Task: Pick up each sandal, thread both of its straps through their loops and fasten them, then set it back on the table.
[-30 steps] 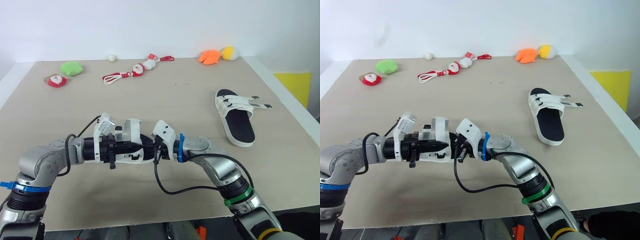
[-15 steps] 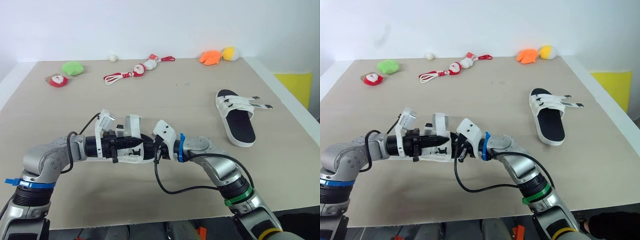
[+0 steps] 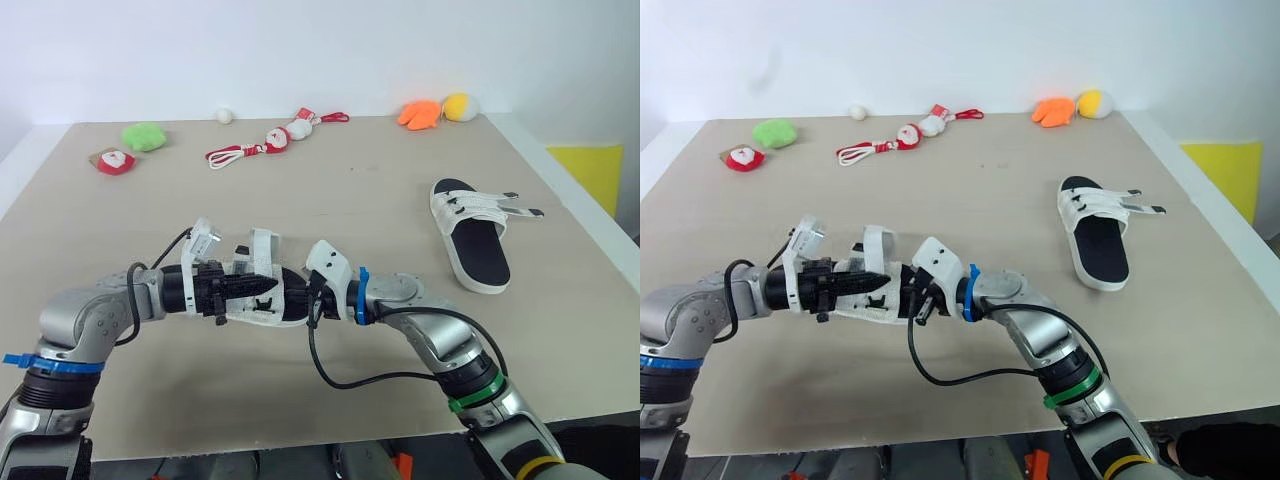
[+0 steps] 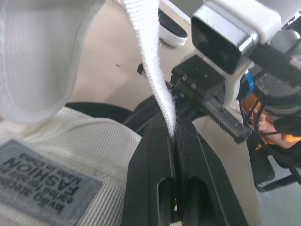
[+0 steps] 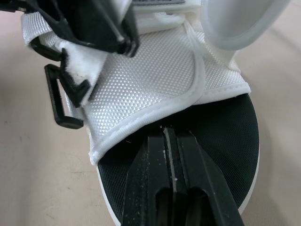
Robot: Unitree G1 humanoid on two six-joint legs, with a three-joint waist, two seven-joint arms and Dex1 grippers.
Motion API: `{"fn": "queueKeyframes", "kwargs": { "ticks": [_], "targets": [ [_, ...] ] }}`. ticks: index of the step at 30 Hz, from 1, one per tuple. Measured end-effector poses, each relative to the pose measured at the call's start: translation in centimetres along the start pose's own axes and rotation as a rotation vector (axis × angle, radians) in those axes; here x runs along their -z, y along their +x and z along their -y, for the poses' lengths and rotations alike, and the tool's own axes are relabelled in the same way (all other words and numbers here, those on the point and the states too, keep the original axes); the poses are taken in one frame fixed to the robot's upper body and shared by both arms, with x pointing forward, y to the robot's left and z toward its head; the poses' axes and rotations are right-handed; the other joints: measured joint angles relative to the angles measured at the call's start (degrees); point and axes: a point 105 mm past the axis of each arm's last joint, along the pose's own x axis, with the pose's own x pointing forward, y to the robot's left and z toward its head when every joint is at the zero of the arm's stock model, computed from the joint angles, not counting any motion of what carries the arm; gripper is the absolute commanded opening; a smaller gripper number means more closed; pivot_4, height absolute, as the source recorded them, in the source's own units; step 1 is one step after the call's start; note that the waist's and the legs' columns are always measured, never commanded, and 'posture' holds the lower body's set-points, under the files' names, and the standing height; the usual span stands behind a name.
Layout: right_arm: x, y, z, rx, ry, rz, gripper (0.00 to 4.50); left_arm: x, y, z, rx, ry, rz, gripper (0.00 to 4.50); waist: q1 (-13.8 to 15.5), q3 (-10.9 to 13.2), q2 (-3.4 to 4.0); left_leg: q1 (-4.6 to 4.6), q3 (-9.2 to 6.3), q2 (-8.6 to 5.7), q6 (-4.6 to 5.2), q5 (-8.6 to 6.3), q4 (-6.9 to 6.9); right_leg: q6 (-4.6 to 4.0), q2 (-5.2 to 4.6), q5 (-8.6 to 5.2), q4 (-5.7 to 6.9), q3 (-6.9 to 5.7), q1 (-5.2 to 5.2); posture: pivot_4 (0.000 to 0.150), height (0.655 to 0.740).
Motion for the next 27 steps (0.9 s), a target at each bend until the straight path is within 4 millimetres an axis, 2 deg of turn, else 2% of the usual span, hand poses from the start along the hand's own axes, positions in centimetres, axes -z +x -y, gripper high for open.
{"fn": "queueKeyframes", "kwargs": {
  "ticks": [27],
  "targets": [
    [-0.03, 0.03, -0.06, -0.004, -0.001, 0.001, 0.00, 0.98, 0.20, 0.32, 0.049, 0.068, -0.066, 0.03, 0.0, 0.0, 0.01, 0.04, 0.00, 0.00, 0.00, 0.00, -0.05, -0.07, 0.00, -0.05, 0.00, 0.00, 0.01, 0.150, 0.7400]
  ]
}}
